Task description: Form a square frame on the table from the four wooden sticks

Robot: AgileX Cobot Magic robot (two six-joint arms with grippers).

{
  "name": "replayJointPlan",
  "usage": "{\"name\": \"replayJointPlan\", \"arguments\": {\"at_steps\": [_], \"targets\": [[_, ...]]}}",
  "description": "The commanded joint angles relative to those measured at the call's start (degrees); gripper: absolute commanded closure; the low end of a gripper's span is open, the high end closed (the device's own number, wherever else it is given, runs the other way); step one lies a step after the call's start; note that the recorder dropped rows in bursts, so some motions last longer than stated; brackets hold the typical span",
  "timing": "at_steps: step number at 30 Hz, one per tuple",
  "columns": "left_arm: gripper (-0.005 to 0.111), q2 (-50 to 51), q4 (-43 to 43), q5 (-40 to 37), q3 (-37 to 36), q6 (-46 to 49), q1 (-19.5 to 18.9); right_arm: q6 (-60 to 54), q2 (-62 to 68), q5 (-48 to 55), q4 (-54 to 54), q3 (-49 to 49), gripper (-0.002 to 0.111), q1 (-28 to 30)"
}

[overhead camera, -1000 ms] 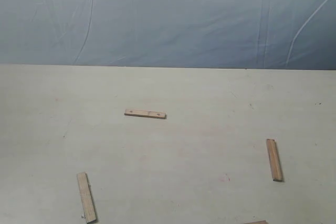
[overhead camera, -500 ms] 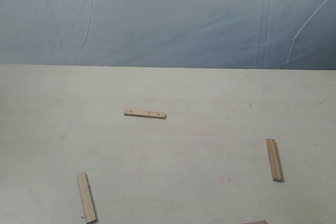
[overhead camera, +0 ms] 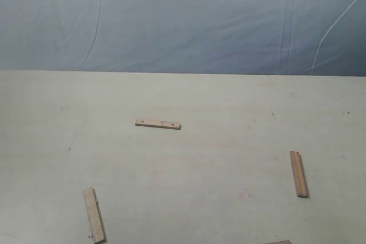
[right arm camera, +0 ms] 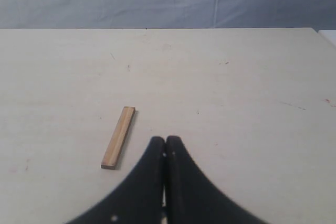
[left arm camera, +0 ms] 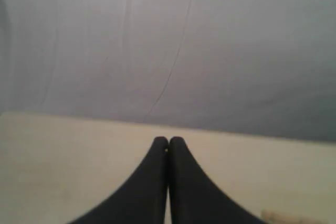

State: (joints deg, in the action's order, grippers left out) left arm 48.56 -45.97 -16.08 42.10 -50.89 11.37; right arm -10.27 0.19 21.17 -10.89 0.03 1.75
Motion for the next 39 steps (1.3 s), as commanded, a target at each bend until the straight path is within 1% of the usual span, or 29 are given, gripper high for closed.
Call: {"name": "replayJointPlan", "arguments": {"at_steps": [1, 2, 3, 4, 5, 6, 7, 9, 12, 17, 21, 24, 27, 30, 31, 35, 39], "targets": [[0.106, 11.9, 20.6, -28.0, 10.2, 25.3, 10.3, -0.1, -0.2, -0.4, 0.0, 0.0, 0.109, 0.4], [0.103, 14.2, 25.6, -30.4, 10.7, 26.7, 10.9, -0.1, -0.2, -0.4, 0.0, 0.0, 0.109, 0.4], [0.096, 17.8, 31.8, -32.3, 10.5, 28.0, 11.0, -0.1, -0.2, -0.4, 0.0, 0.0, 0.109, 0.4], [0.09, 19.7, 35.2, -32.7, 10.1, 28.7, 11.0, -0.1, -0.2, -0.4, 0.0, 0.0, 0.109, 0.4], [0.08, 23.3, 39.3, -32.7, 9.3, 29.1, 11.0, -0.1, -0.2, -0.4, 0.0, 0.0, 0.109, 0.4], [0.071, 25.7, 41.3, -32.2, 8.8, 29.1, 11.0, -0.1, -0.2, -0.4, 0.0, 0.0, 0.109, 0.4], [0.06, 28.8, 44.4, -31.0, 8.4, 29.1, 11.0, -0.1, -0.2, -0.4, 0.0, 0.0, 0.109, 0.4], [0.048, 33.9, 49.3, -27.5, 7.2, 29.1, 11.0, -0.1, -0.2, -0.4, -0.2, 0.0, 0.109, 0.4], [0.047, 38.2, 55.1, -22.5, 5.6, 29.1, 11.1, -0.1, -0.2, -0.4, -0.2, 0.0, 0.109, 0.4], [0.047, 42.9, 60.5, -14.1, 3.4, 29.0, 11.1, -0.1, -0.2, -0.4, -0.2, 0.0, 0.109, 0.4], [0.047, 45.9, 62.5, -13.0, 3.0, 28.9, 11.2, -0.1, -0.2, -0.4, -0.3, 0.0, 0.109, 0.4], [0.047, 47.9, 62.2, -11.9, 3.0, 28.6, 12.9, -0.1, -0.2, -0.4, -0.3, 0.0, 0.109, 0.4], [0.047, 49.8, 61.7, -9.8, 3.0, 26.2, 14.9, -0.1, -0.2, -0.4, -0.3, 0.0, 0.109, 0.4], [0.047, 51.7, 58.4, -8.5, 3.0, 22.2, 16.8, -0.1, -0.2, -0.4, -0.3, 0.0, 0.109, 0.4], [0.047, 52.2, 56.1, -8.5, 3.0, 19.8, 17.3, -0.1, -0.2, -0.4, -0.3, 0.0, 0.109, 0.4], [0.047, 52.7, 50.4, -9.6, 3.0, 14.7, 17.8, -0.1, -0.2, -0.4, -0.3, 0.0, 0.109, 0.4], [0.047, 52.8, 48.6, -10.4, 3.0, 13.4, 17.8, -0.1, -0.2, -0.4, -0.3, 0.0, 0.109, 0.4]]}}
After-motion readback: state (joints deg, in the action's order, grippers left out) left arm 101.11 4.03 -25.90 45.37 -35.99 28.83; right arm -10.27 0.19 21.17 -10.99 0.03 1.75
